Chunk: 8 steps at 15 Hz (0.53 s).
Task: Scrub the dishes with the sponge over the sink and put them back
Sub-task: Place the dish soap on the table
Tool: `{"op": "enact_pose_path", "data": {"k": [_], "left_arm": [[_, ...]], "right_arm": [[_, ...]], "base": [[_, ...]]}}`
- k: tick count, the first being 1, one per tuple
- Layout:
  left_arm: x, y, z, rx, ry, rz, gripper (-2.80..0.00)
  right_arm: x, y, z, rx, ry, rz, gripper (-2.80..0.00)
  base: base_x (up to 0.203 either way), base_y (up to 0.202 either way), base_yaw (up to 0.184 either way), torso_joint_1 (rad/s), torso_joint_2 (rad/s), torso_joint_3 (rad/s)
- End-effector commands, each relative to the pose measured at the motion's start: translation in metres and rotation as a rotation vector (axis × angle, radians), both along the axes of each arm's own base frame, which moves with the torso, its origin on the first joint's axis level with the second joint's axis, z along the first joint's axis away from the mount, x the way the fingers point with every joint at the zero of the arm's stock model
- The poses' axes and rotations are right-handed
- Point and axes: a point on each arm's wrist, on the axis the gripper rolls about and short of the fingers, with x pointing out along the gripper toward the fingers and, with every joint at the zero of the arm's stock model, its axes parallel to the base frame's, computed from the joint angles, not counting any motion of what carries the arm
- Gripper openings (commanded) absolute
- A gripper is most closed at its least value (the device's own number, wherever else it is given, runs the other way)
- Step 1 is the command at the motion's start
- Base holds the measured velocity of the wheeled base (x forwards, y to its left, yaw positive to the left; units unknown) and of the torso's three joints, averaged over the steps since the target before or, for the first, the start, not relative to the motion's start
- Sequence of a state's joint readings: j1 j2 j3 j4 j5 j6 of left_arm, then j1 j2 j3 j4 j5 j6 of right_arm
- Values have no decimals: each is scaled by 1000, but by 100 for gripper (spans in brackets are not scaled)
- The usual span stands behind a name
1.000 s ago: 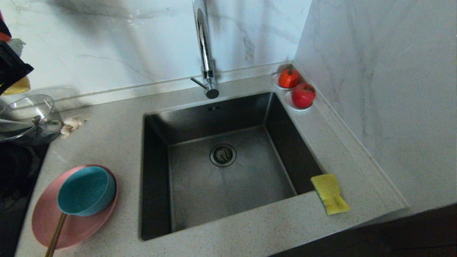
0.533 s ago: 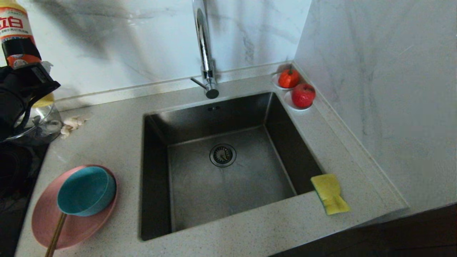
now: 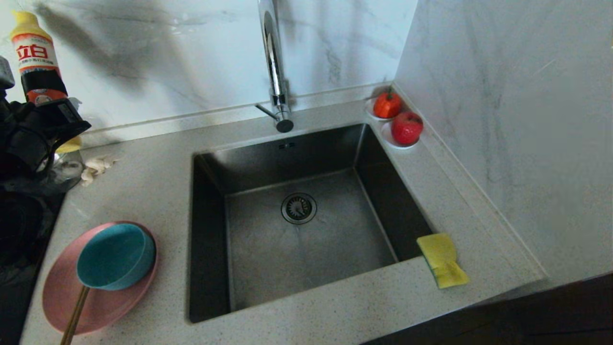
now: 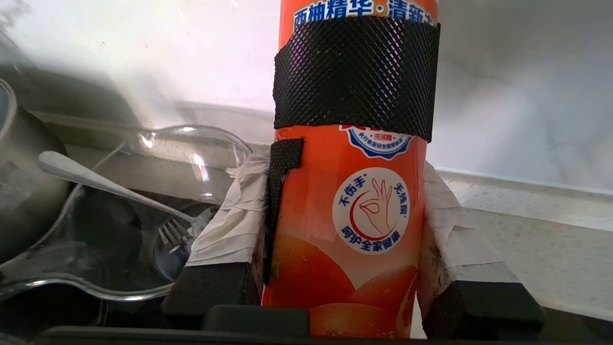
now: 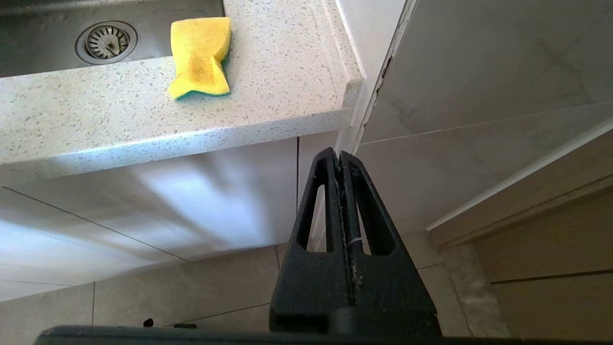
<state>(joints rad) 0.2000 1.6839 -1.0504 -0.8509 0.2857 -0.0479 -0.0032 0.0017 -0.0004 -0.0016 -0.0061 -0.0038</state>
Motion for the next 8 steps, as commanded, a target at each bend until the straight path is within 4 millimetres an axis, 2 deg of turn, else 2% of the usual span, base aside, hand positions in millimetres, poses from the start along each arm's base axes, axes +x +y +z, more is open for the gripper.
{"op": "enact_pose_path", "data": {"k": [1,8], "left_arm": [[12,3,-10,-5,25,4,-280],[36,8,-32,-10,85,2,-280]], "right_arm": [[0,0,0,-1,-1,0,-280],[0,0,0,-1,-1,0,-280]], "base": [[0,0,0,0,0,0],[0,0,0,0,0,0]]}}
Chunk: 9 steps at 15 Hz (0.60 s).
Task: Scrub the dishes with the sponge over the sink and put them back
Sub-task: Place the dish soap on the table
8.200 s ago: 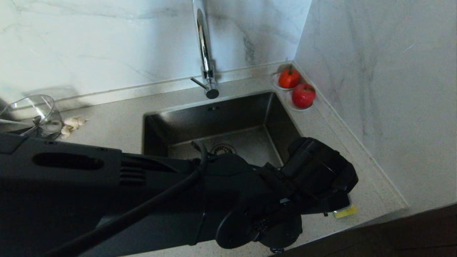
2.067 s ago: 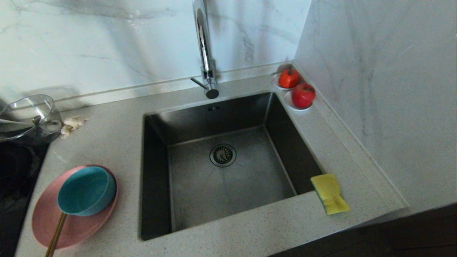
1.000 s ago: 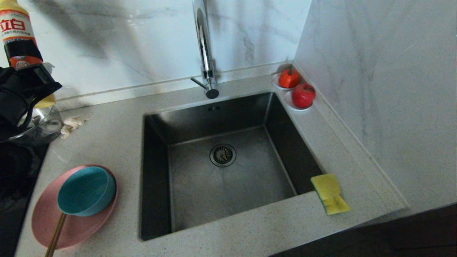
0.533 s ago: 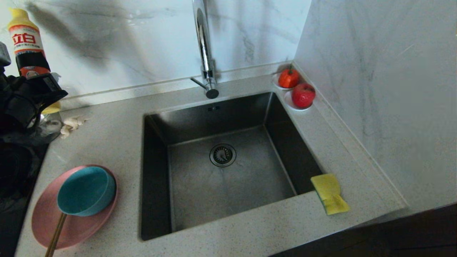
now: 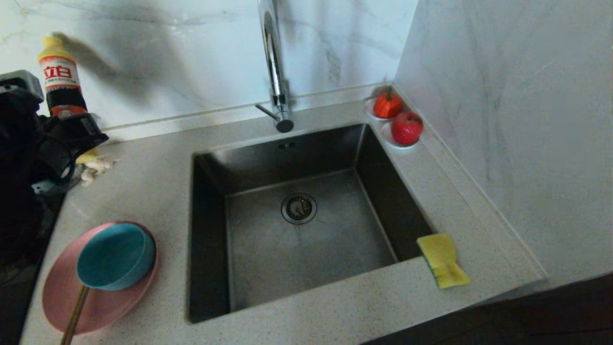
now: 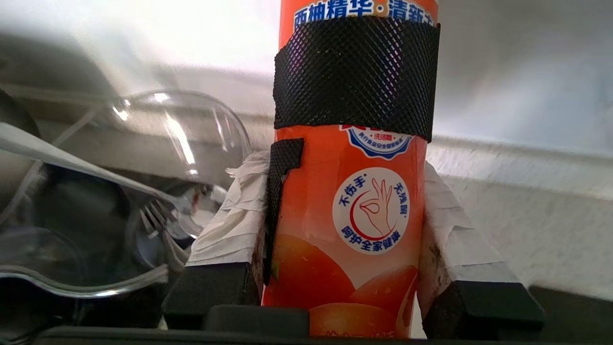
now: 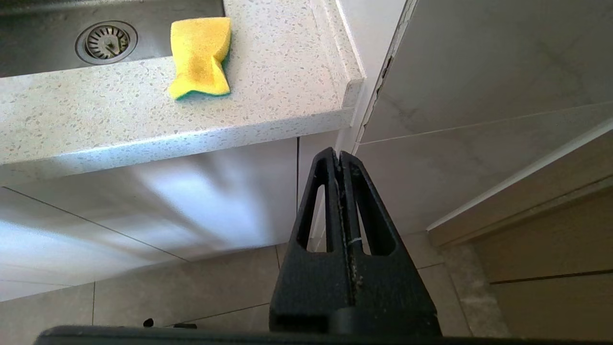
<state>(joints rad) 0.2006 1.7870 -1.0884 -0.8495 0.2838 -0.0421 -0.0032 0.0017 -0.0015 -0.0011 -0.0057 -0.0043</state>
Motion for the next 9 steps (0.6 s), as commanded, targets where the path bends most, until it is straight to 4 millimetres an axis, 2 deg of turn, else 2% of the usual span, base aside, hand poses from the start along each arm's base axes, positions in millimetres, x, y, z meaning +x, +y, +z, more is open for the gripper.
{"op": "enact_pose_path", "data": {"k": [1,5,9], "left_arm": [[12,2,-8,-3,11,1,-280],[21,3,4,32,-98,-59,-280],[32,4,1,92,-122,-72,-280]], "right_arm": [[0,0,0,0,1,0,-280],[0,0,0,0,0,0,-280],[0,0,0,0,1,0,-280]], "base": [[0,0,0,0,0,0],[0,0,0,0,0,0],[0,0,0,0,0,0]]}}
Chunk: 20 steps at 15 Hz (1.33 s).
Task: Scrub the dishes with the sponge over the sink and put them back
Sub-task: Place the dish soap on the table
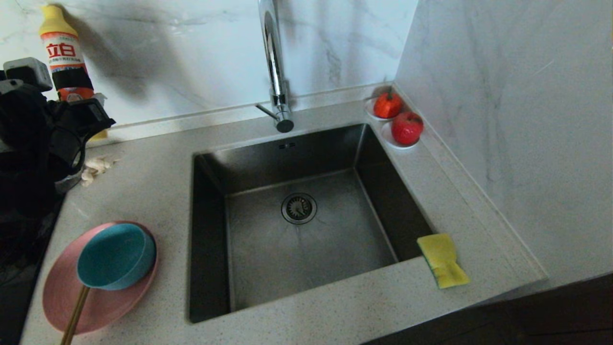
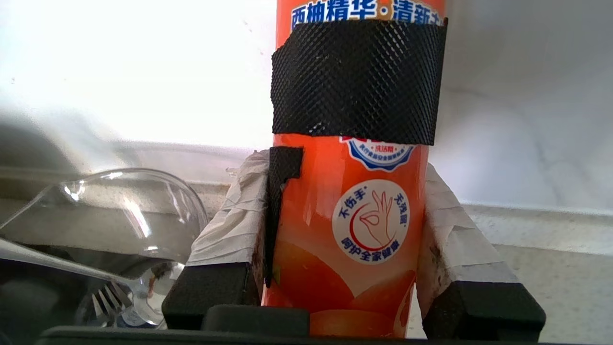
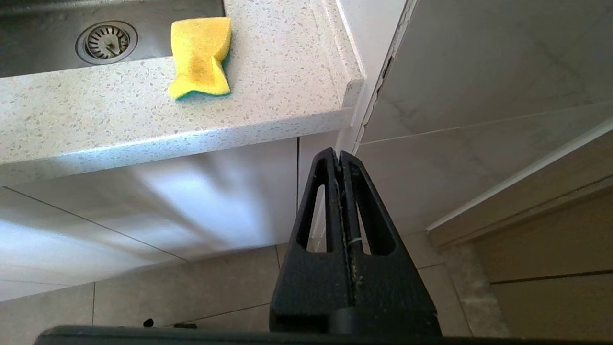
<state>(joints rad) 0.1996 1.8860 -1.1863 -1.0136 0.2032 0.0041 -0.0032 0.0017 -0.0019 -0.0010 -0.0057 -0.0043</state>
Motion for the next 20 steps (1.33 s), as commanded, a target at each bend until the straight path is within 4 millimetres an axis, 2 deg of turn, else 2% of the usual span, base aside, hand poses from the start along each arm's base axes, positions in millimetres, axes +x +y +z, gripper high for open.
{"op": "enact_pose_path", "data": {"k": [1,8,16,20], "left_arm": [[11,2,-8,-1,21,-7,-280],[36,7,-14,-12,57,-6,-280],[53,12,-20,-10,50,14,-280],[65,15,-28,-34,71,132,-280]], "right_arm": [[0,0,0,0,0,0,-280],[0,0,0,0,0,0,-280],[0,0,0,0,1,0,-280],[0,0,0,0,1,0,-280]], "base": [[0,0,0,0,0,0],[0,0,0,0,0,0],[0,0,0,0,0,0],[0,0,0,0,0,0]]}}
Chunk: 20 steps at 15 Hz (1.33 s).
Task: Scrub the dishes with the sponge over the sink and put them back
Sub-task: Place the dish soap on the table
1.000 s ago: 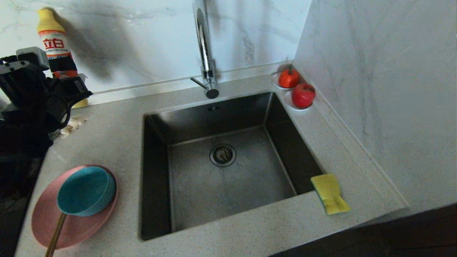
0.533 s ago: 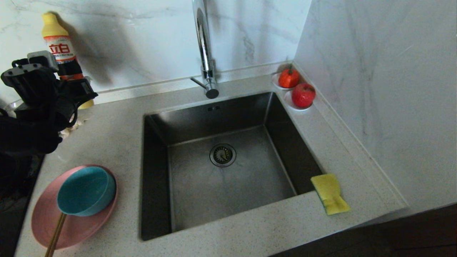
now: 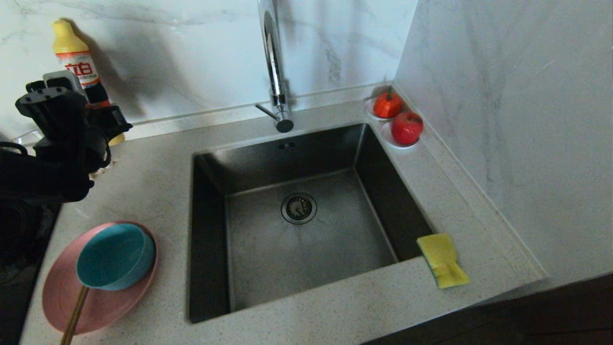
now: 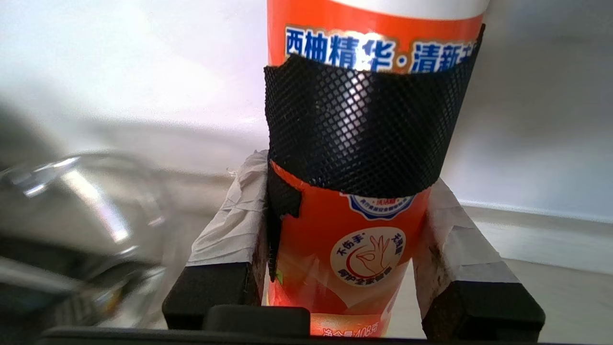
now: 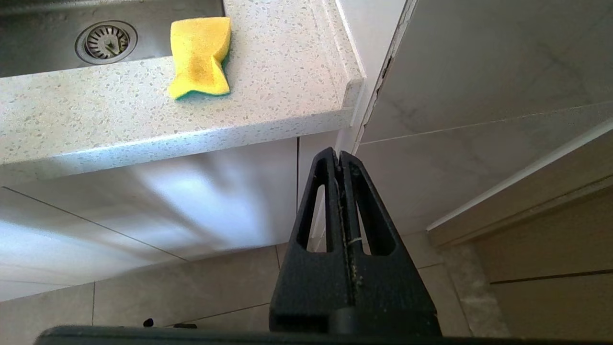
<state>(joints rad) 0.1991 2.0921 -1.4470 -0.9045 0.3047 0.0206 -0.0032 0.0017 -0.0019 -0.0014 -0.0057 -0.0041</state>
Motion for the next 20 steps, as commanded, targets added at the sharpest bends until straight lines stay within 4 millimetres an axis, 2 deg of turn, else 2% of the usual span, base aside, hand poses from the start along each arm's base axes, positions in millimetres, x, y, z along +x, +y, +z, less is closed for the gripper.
{"op": "enact_pose_path", "data": {"k": [1,7,13,20], "left_arm": [[7,2,-11,-16,25,52,-280],[22,-1,-22,-15,47,145,-280],[27,-7,-26,-37,-38,213,-280],[42,-26,-45,-54,-104,224,-280]], "right_arm": [[0,0,0,0,0,0,-280],[0,0,0,0,1,0,-280],[0,0,0,0,2,0,-280],[0,0,0,0,0,0,-280]], "base": [[0,0,0,0,0,0],[0,0,0,0,0,0],[0,0,0,0,0,0],[0,0,0,0,0,0]]}}
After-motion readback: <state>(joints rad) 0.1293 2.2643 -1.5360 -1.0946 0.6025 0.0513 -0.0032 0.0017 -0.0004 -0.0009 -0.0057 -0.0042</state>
